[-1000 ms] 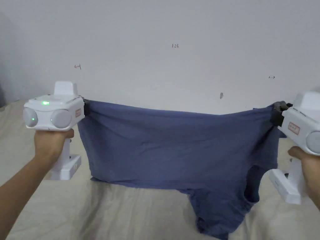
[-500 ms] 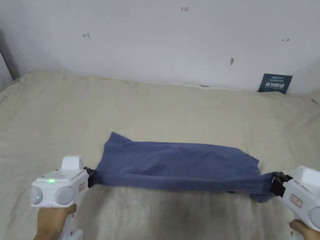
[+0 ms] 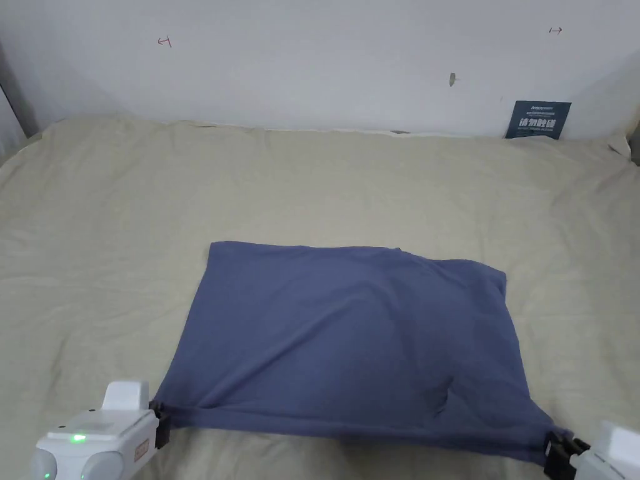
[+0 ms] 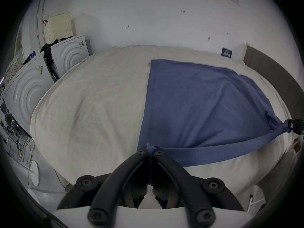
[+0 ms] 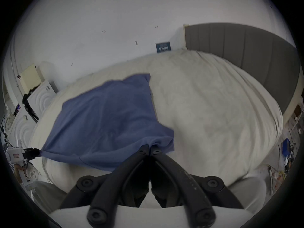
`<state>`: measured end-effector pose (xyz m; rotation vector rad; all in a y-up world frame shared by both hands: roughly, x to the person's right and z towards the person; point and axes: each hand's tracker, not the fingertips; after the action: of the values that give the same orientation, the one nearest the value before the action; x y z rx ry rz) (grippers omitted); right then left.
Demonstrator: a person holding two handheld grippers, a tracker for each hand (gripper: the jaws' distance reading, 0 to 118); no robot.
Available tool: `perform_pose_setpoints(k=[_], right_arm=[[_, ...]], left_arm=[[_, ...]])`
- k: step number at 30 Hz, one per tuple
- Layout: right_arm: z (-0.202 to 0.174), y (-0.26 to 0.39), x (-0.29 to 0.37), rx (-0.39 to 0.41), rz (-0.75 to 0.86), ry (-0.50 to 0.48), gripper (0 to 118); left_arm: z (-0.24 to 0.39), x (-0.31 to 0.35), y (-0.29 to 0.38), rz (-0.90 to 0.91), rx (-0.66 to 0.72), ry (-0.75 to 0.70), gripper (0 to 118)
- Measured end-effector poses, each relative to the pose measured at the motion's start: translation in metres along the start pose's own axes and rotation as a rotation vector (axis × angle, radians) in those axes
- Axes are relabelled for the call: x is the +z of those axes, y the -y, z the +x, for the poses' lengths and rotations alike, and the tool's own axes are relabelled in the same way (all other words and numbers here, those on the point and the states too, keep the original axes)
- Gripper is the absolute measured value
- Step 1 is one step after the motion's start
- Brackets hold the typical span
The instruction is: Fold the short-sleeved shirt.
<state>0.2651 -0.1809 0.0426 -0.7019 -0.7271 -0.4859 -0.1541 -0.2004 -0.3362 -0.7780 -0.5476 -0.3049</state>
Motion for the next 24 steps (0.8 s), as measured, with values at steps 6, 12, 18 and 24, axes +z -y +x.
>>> perform_pose_setpoints(k=[6, 12, 18, 24], right_arm=[[0.006, 0.032, -0.036, -0.009, -0.157, 0.048, 3], [-0.009, 0.017, -0.033, 0.021, -0.175, 0.077, 27], [-0.047, -0.051, 0.019, 0.092, 0.137, 0.041, 109], [-0.086, -0.101, 0.078, 0.149, 0.438, -0.002, 110]], left_arm=[[0.003, -0.021, 0.023, -0.102, -0.013, -0.025, 4], [0.007, -0.01, 0.009, -0.118, 0.051, -0.049, 51], [0.018, 0.041, -0.054, 0.098, 0.186, 0.041, 114], [0.046, 0.099, -0.108, 0.444, 0.108, 0.022, 111]])
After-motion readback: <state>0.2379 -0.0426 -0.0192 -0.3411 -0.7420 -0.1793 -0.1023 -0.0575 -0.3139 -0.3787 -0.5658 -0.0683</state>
